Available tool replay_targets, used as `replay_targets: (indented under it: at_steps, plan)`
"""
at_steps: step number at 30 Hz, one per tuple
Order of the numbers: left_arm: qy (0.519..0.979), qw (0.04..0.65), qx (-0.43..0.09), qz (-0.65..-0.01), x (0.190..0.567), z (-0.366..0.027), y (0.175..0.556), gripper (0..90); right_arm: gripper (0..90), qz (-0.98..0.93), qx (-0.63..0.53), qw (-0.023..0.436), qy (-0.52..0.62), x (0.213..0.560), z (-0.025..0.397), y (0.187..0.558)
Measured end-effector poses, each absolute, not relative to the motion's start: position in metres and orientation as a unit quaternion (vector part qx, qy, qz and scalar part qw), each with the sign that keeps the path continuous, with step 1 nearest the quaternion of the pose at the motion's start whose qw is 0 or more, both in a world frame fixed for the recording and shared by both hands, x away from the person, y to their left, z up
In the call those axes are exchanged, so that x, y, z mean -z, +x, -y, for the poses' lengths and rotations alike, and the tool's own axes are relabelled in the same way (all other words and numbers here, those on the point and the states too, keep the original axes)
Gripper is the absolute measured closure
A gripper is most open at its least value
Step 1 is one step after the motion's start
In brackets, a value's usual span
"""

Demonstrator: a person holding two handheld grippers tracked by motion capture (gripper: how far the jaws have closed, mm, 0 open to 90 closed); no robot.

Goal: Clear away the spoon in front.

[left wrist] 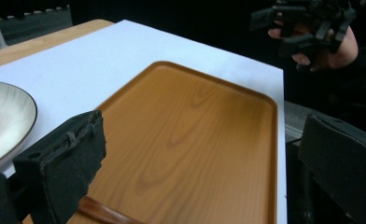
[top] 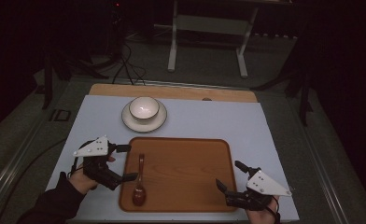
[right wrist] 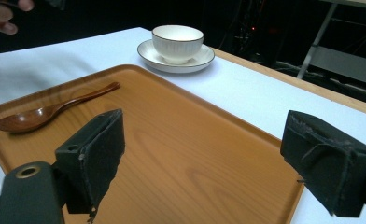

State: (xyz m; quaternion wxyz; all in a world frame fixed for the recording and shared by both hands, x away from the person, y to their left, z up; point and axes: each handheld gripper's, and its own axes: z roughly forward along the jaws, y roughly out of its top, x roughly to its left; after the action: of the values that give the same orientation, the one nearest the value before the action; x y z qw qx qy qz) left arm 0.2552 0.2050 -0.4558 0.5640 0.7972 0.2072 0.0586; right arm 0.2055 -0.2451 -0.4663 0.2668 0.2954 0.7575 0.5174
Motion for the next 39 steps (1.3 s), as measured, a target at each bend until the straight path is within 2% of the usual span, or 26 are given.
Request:
replay_targets:
  at_steps: [11,21,39]
  plan:
    - [0.806,0.548,-0.076,-0.213,0.469,-0.218,0.238,0.7,13.6,-0.758,-0.517,0.267,0.295,0.467,0.246,0.206]
    - [0.792,0.558,-0.087,-0.232,0.49,-0.225,0.237,0.8,13.6,-0.759,-0.517,0.266,0.294,0.467,0.245,0.206]
    - [0.799,0.536,-0.1,-0.253,0.519,-0.235,0.24,0.8,13.6,-0.763,-0.514,0.257,0.295,0.471,0.247,0.208]
